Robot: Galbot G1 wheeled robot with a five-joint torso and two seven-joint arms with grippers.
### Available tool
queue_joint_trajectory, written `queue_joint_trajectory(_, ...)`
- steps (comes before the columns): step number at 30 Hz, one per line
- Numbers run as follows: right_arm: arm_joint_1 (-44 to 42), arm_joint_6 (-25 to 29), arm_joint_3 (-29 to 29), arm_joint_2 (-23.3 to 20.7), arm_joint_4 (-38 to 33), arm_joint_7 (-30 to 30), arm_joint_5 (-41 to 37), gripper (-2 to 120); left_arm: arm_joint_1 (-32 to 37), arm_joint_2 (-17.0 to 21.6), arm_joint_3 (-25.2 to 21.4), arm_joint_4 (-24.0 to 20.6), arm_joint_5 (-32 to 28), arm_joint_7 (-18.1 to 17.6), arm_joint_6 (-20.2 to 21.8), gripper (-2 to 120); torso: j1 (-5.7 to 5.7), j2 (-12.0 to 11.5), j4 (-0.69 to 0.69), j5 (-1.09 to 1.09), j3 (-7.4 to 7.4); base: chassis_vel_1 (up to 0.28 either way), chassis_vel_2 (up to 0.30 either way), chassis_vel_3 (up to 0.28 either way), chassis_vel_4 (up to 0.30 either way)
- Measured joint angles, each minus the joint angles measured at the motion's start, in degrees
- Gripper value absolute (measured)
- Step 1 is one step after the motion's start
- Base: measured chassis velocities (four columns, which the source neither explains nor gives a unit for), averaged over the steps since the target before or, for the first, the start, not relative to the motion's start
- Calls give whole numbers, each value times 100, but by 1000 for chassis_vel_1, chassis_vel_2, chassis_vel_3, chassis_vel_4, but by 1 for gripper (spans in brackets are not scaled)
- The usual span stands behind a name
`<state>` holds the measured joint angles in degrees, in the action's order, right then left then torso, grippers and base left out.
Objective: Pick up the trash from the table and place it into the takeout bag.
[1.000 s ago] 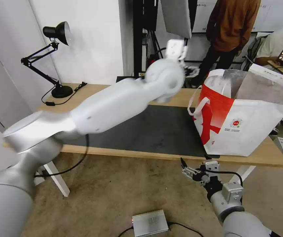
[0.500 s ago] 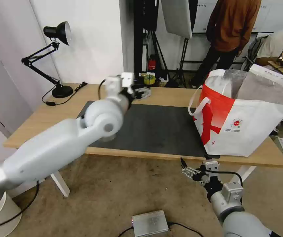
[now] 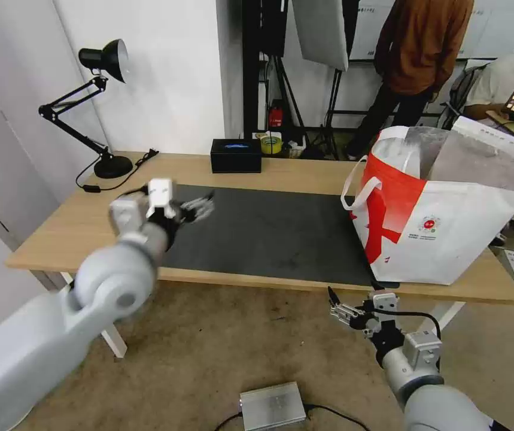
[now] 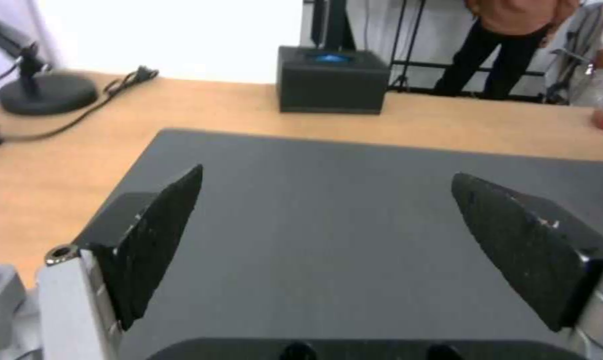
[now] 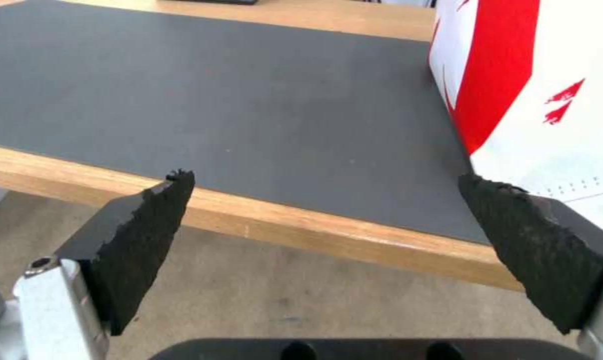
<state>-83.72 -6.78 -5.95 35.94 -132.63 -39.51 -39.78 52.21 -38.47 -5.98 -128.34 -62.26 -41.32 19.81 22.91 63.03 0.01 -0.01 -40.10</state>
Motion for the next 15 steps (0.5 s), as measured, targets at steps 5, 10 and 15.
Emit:
queue_joint_trajectory(5, 0, 0, 0, 0, 0, -1, 0, 100, 1096, -310, -623, -271, 566, 103, -38, 100, 0, 0, -1, 1, 0, 0, 0, 0, 0)
queue_joint_trajectory(10, 0, 0, 0, 0, 0, 0, 0, 100, 2031, -601, -1061, -316, 1149, 343, -159, 100, 0, 0, -1, 1, 0, 0, 0, 0, 0)
queue_joint_trajectory(15, 0, 0, 0, 0, 0, 0, 0, 100, 2831, -873, -1377, -266, 1700, 586, -341, 100, 0, 0, 0, 1, 0, 0, 0, 0, 0)
